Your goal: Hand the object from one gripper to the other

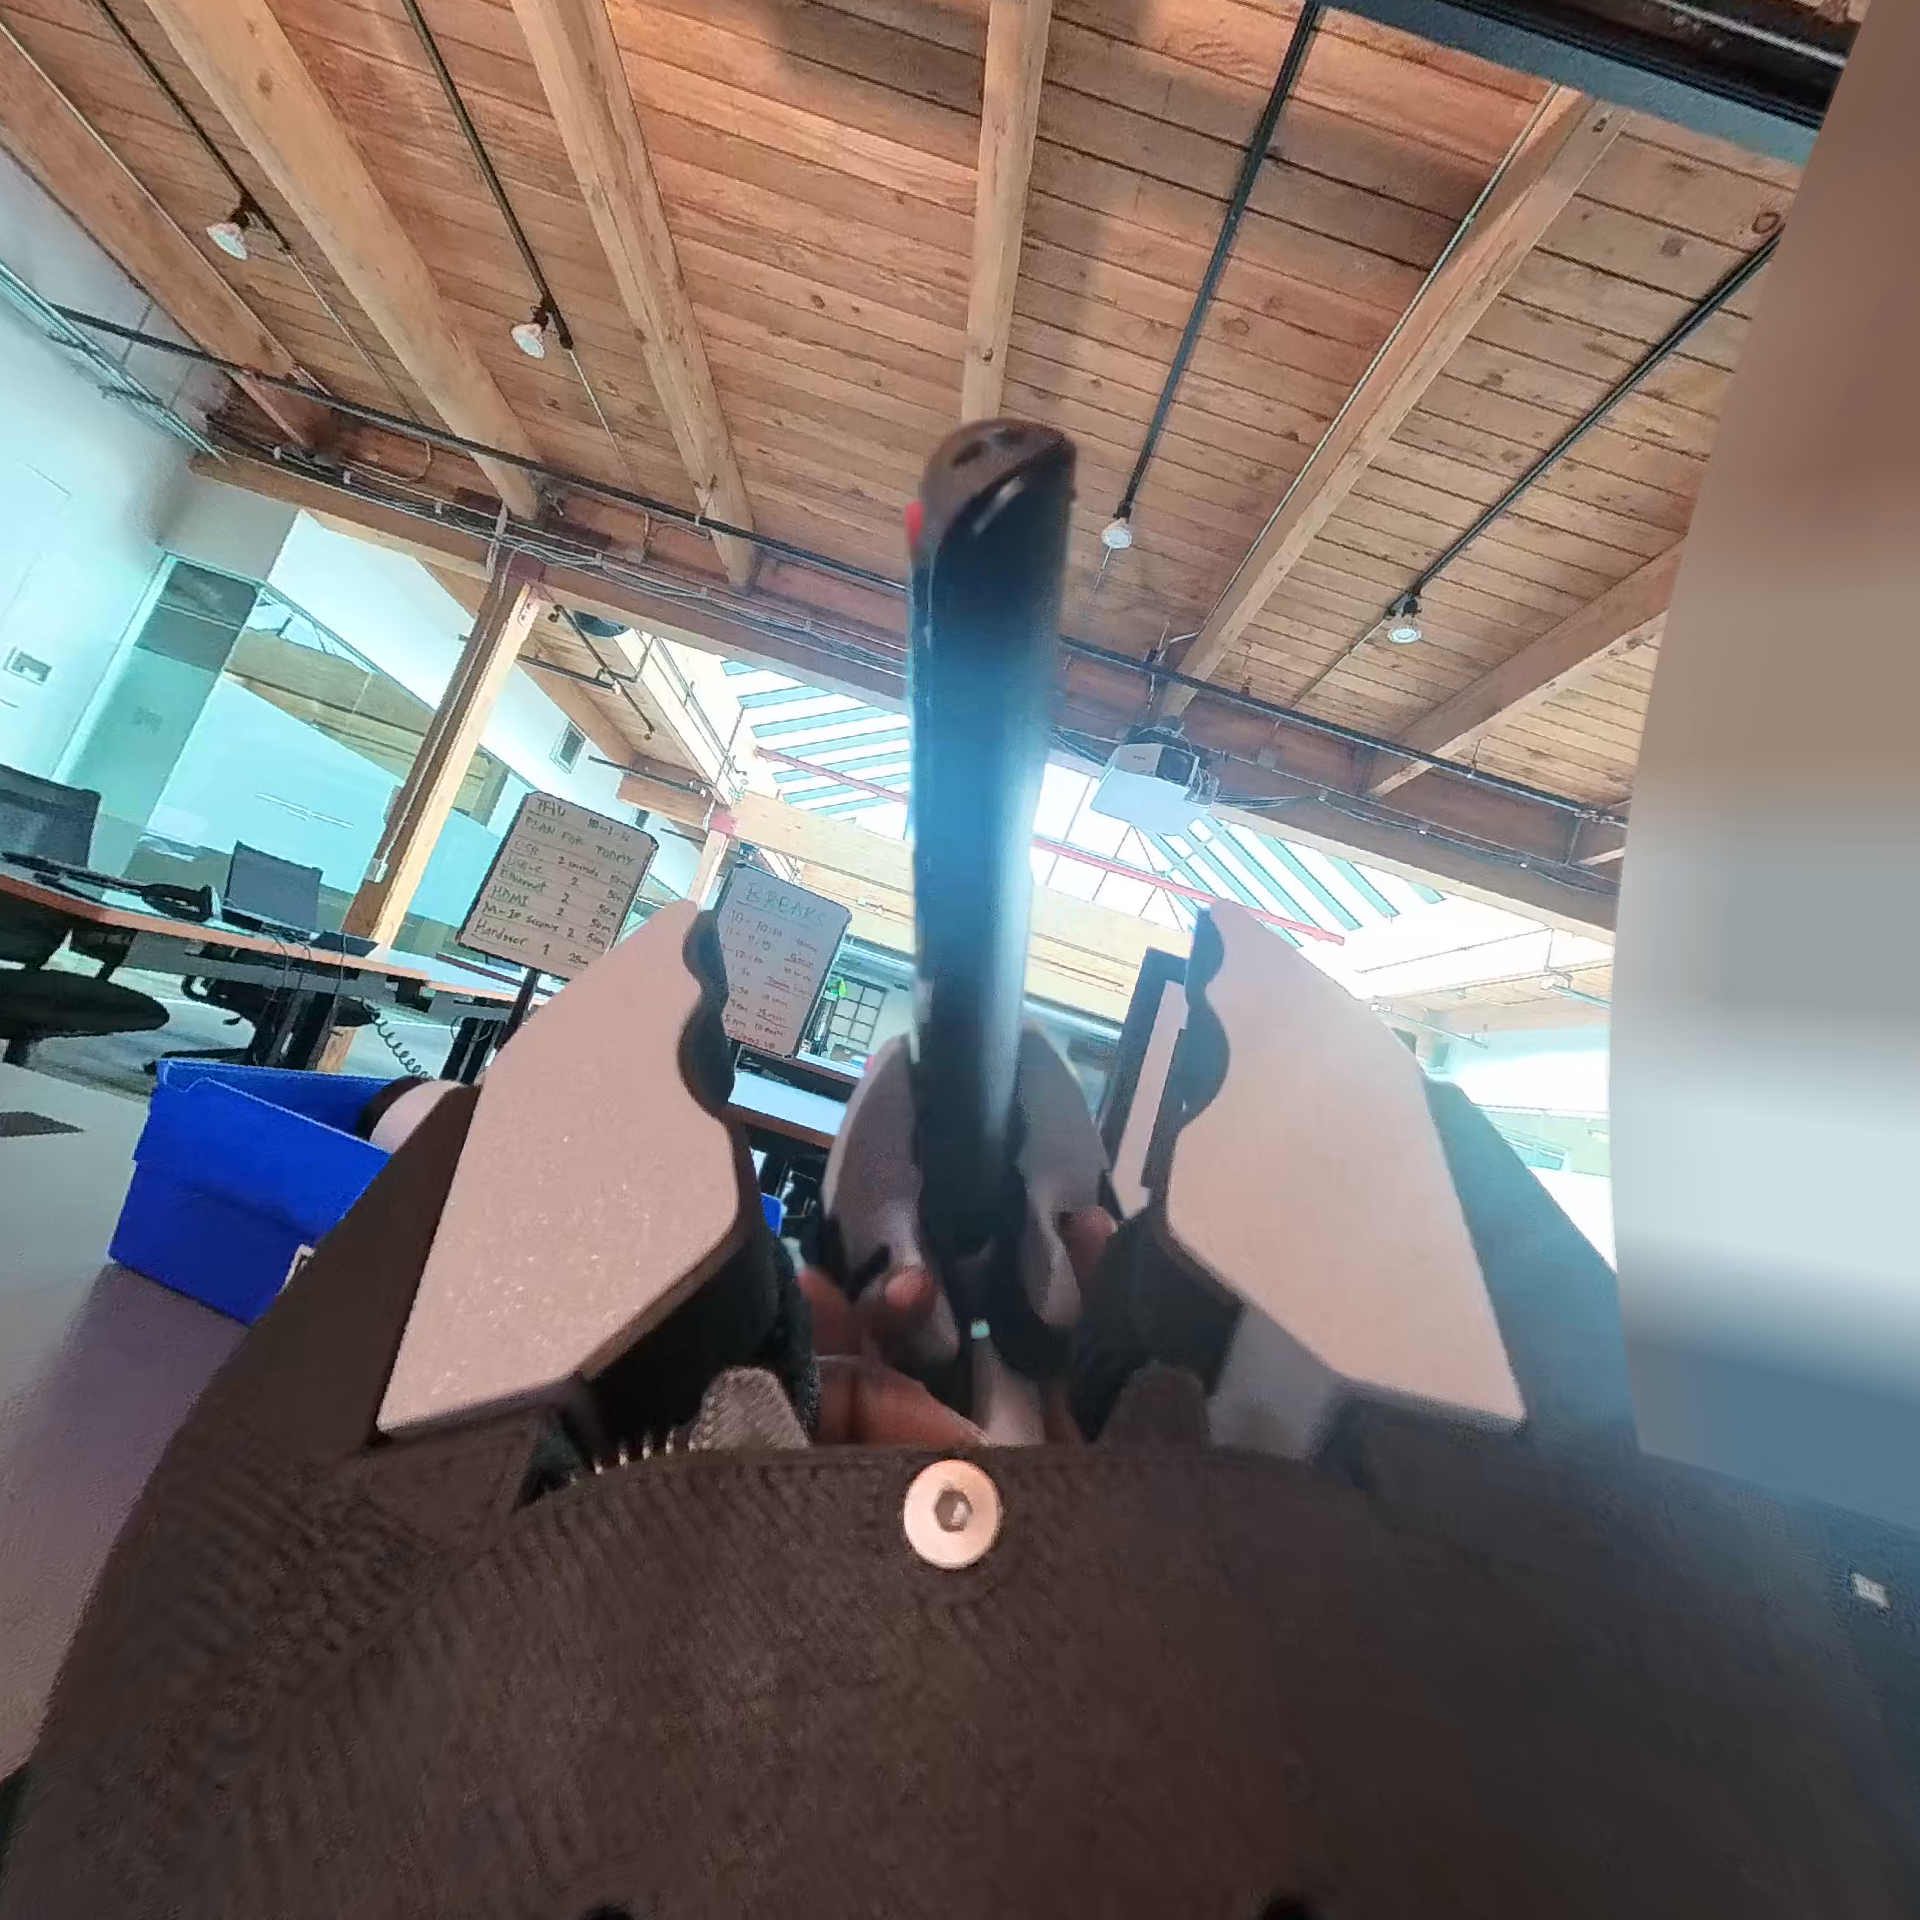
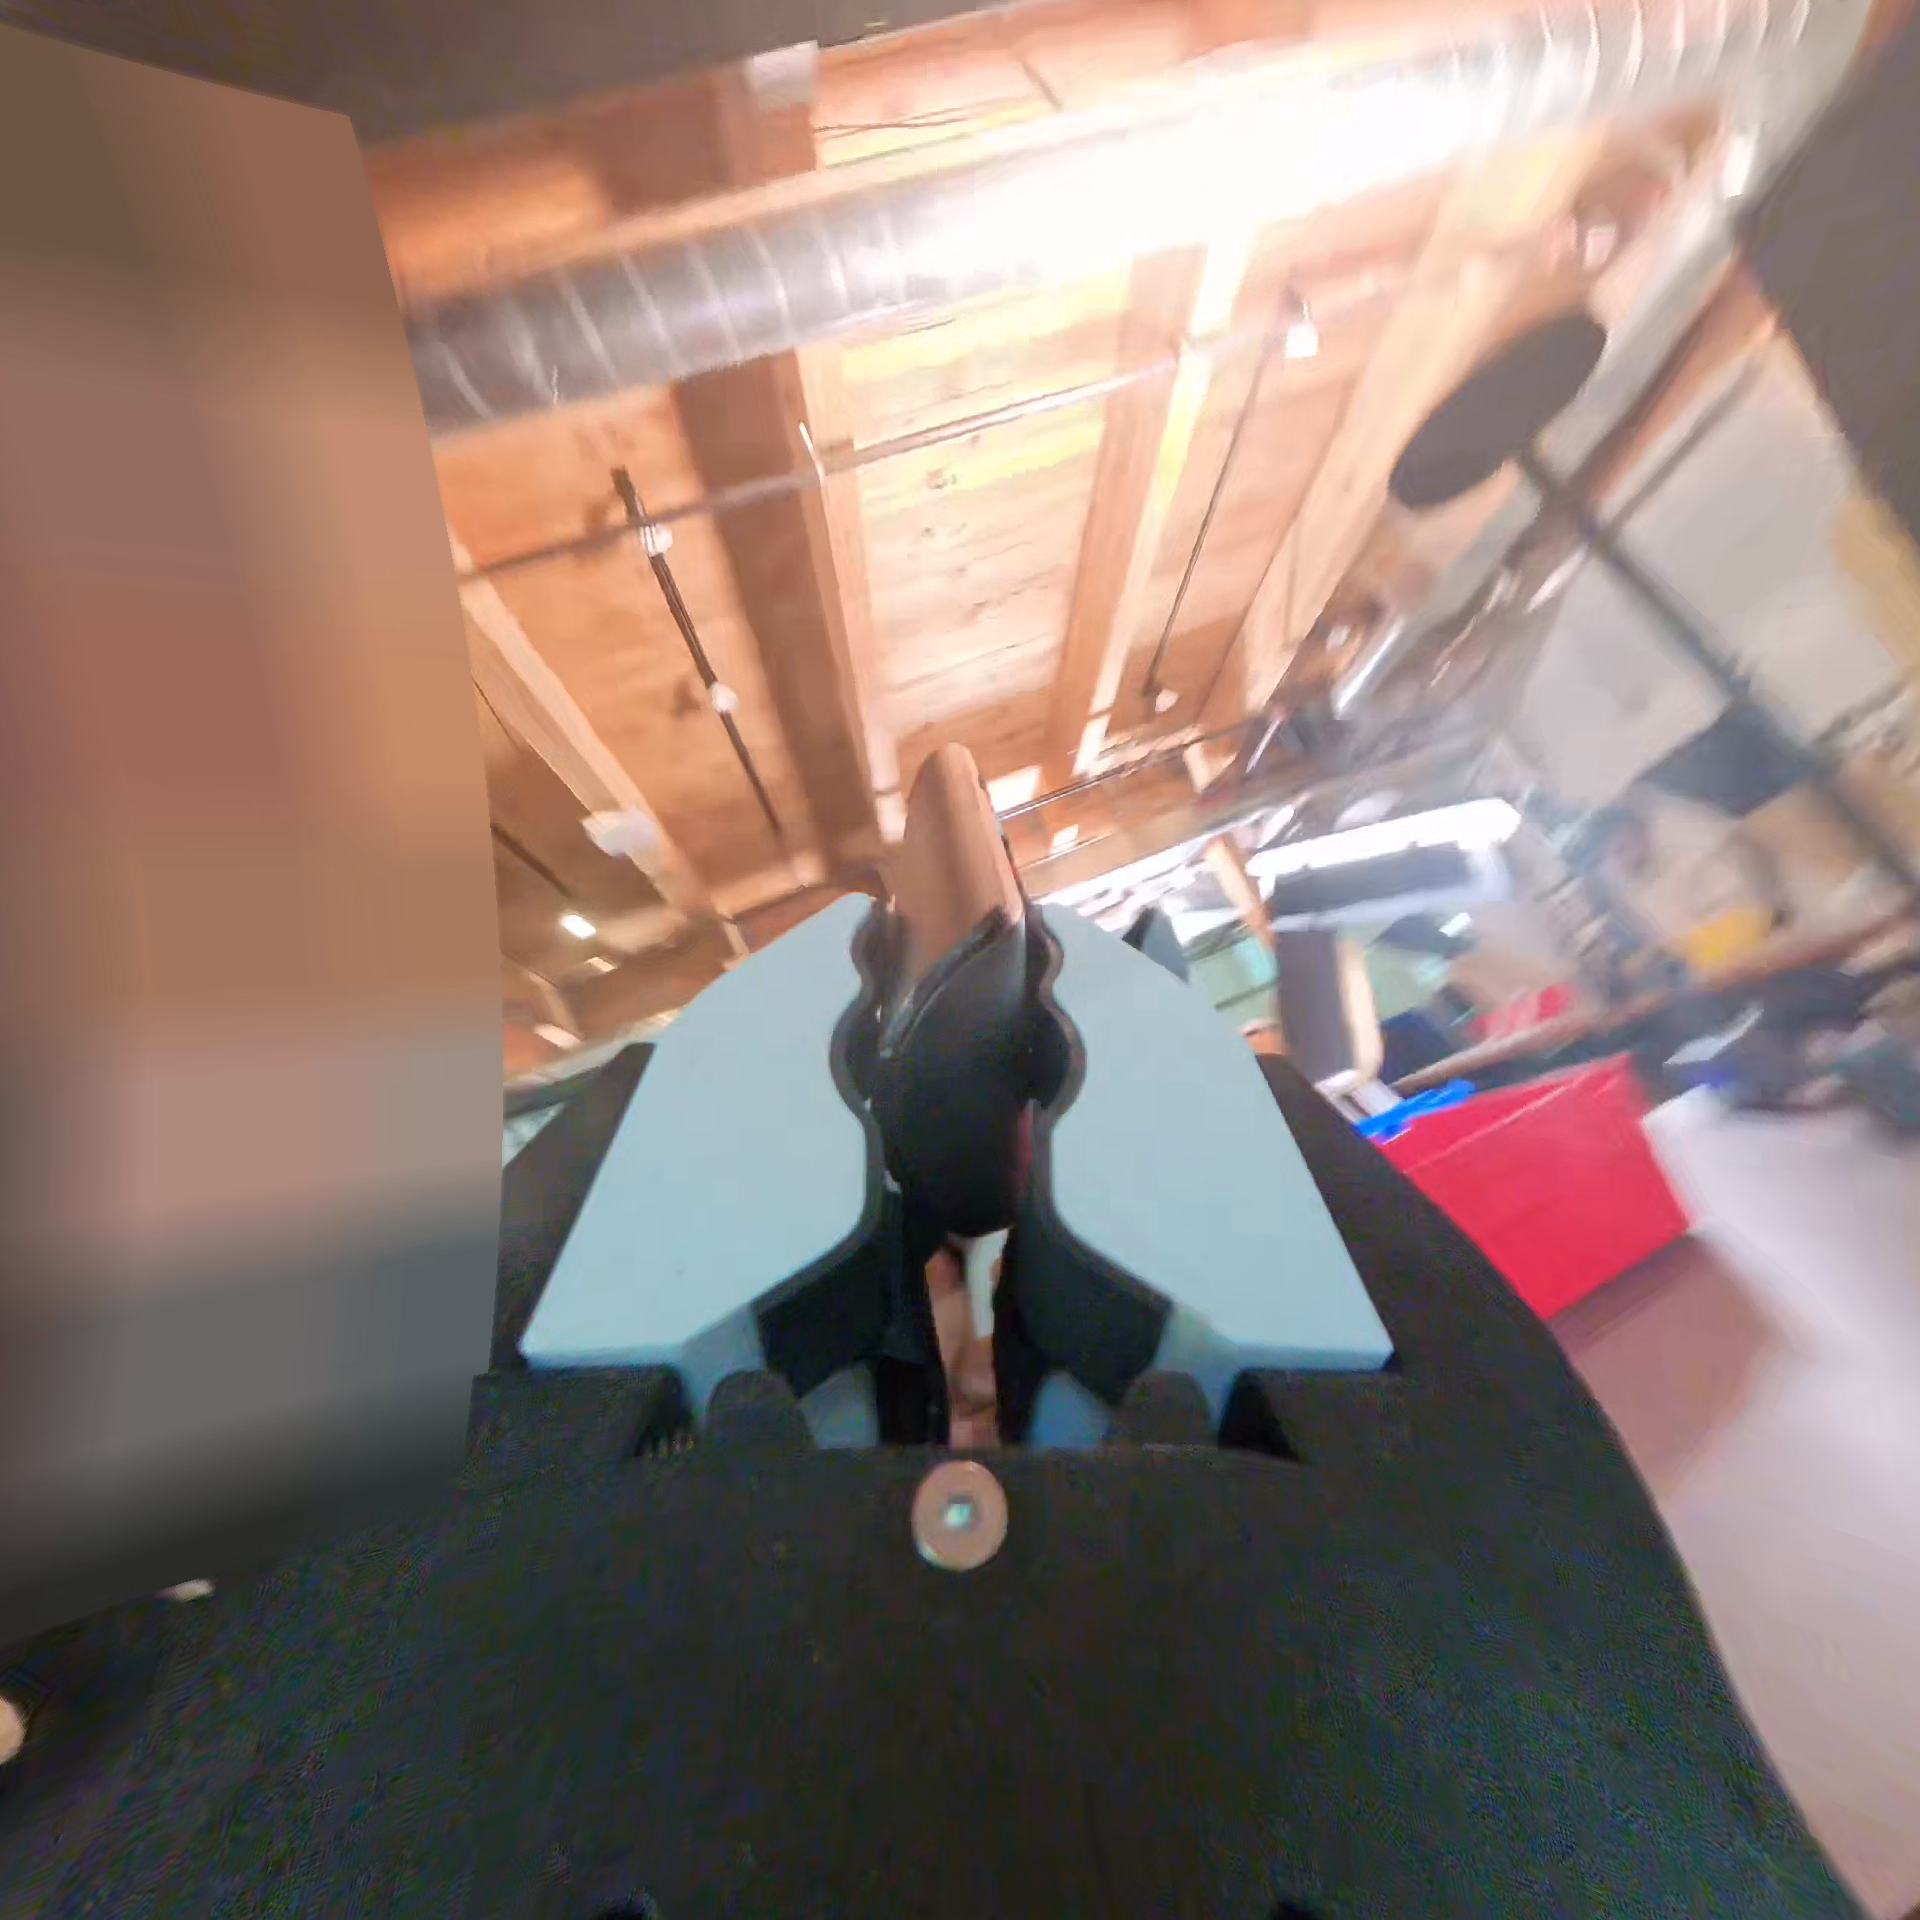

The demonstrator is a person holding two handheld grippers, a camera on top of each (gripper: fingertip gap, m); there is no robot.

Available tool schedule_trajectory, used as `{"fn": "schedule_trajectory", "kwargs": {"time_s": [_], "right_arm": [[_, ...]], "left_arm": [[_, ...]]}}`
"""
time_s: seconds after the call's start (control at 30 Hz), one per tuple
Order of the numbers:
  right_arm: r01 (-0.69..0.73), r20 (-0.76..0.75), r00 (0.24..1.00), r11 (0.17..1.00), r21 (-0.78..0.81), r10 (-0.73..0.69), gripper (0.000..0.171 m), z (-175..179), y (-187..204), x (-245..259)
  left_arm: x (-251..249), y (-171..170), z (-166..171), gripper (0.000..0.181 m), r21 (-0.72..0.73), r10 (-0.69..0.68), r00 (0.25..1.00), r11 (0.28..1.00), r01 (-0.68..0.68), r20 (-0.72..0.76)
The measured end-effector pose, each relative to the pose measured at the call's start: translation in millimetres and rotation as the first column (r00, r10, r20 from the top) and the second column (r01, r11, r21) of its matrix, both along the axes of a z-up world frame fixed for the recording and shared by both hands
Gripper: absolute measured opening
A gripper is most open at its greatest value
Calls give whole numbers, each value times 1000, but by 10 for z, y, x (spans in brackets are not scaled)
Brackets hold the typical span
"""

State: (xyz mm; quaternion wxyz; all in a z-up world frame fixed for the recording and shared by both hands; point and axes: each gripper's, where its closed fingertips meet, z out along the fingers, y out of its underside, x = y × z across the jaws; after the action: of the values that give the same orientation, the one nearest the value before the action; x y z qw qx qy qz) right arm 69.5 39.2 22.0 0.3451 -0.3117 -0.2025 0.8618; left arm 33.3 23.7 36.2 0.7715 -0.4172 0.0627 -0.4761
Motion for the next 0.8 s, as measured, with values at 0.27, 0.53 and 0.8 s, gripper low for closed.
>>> {"fn": "schedule_trajectory", "kwargs": {"time_s": [0.27,0.53,0.8], "right_arm": [[-231,50,968,948,-217,247,24,-220,-154,-217],[-93,111,989,993,-67,100,30,-211,-161,-240],[648,-515,667,79,757,-539,111,-79,-459,-74]], "left_arm": [[-157,21,-6,55,-1,44,996,999,-44,73],[-202,-17,18,22,-57,-41,993,997,47,109],[-421,-4,65,21,-144,-77,975,984,109,211]]}}
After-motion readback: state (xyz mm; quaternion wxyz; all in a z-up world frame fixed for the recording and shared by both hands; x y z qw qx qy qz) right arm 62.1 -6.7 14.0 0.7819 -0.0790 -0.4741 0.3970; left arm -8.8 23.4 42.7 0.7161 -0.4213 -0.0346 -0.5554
